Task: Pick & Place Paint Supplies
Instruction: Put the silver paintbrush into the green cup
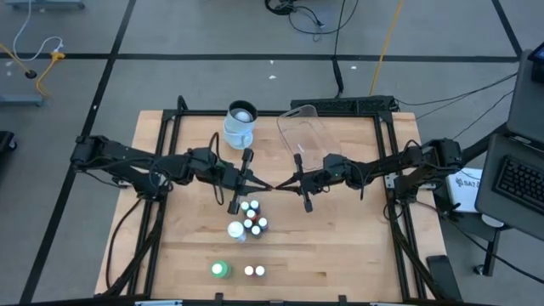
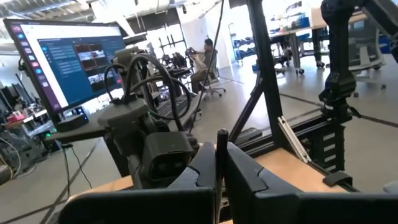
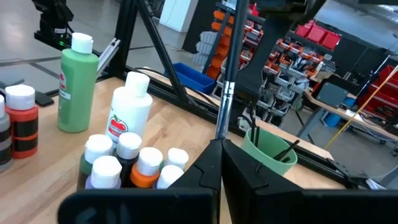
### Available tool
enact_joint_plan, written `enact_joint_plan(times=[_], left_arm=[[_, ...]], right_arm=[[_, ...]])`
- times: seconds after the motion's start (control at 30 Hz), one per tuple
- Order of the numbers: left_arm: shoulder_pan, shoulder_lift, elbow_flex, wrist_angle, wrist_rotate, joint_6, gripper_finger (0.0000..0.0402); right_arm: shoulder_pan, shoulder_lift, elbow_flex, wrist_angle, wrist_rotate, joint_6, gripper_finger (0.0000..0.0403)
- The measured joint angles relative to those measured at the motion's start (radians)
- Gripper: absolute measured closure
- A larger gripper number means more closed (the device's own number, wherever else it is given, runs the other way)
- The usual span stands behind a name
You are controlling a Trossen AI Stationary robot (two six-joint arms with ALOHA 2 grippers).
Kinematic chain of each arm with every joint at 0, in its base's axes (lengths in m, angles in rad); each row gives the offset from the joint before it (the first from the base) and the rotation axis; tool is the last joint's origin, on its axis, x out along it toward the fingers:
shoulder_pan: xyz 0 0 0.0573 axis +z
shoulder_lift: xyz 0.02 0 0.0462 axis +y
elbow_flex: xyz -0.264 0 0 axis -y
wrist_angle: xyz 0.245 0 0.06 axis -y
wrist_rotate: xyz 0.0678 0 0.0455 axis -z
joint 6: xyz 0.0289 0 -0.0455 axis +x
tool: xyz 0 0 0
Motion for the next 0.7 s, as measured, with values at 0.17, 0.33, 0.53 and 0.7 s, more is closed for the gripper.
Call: enact_joint_plan(times=[0.17, 0.33, 0.53, 0.7], left_arm=[[-0.014, -0.037, 0.000, -0.034, -0.035, 0.010, 0.0398], [-0.019, -0.150, 0.000, -0.138, -0.085, 0.015, 0.0399], [-0.078, -0.364, 0.000, -0.454, -0.340, -0.024, 0.0400], [-0.144, -0.508, -0.010, -0.631, -0.544, -0.141, 0.0400]], right_arm=[[0.000, 0.000, 0.000, -0.050, 0.062, 0.018, 0.0396], [0.012, 0.000, 0.000, -0.102, 0.134, 0.059, 0.0351], [0.058, -0.001, 0.000, -0.208, 0.130, 0.084, 0.0318], [0.116, -0.001, 0.000, -0.241, 0.127, 0.117, 0.0322]])
